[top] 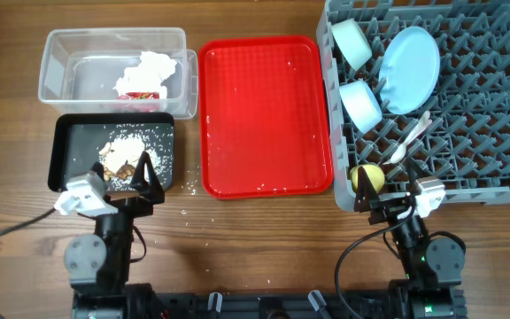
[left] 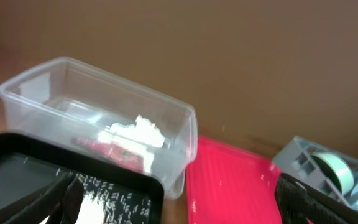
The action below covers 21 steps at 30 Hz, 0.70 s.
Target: Sort waste into correct bins and load items into the dishwasher rack
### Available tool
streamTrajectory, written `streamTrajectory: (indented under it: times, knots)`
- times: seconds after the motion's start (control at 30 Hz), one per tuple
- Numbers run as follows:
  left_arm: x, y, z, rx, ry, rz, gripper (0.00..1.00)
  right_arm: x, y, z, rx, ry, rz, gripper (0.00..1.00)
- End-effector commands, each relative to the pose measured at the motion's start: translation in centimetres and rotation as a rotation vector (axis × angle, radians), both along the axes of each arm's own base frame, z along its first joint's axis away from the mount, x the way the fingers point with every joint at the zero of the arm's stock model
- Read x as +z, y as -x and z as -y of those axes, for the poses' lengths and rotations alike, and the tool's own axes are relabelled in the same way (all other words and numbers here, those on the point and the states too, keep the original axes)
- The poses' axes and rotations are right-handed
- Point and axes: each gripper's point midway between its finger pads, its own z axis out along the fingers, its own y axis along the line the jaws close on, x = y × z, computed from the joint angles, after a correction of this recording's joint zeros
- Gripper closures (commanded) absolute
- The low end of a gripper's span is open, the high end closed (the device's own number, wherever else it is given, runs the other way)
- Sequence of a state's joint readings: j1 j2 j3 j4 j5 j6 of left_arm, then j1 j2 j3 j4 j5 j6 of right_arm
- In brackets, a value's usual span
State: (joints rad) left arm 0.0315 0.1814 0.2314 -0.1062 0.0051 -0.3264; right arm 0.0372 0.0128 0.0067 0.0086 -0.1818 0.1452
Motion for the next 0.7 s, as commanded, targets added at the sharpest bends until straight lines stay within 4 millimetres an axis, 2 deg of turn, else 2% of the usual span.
streamTrajectory:
  times: [0.0, 0.1, 0.37, 0.47, 0.67]
  knots:
    - [-1.9, -0.1, -0.1, 0.001, -0.034, 0.04, 0.0, 0.3, 0.0, 0.0, -0.003, -0.013, 0.01, 0.0]
    - [-3.0, -0.1, -0.1, 0.001, -0.034, 0.055, 0.0, 0.3, 0.0, 0.0, -0.003, -0.013, 0.01, 0.0]
    - [-3.9, 0.1, -0.1, 0.002, -0.039, 0.079, 0.0, 0.3, 0.0, 0.0, -0.003, -0.013, 0.01, 0.0]
    - [-6.3, 0.2, 0.0, -0.005, -0.034, -0.021, 0.0, 0.3, 0.0, 0.0, -0.003, -0.013, 0.01, 0.0]
    - [-6.2, 0.1, 0.1, -0.009, -0.033, -0.017, 0.0, 0.3, 0.0, 0.0, -0.003, -0.012, 0.01, 0.0]
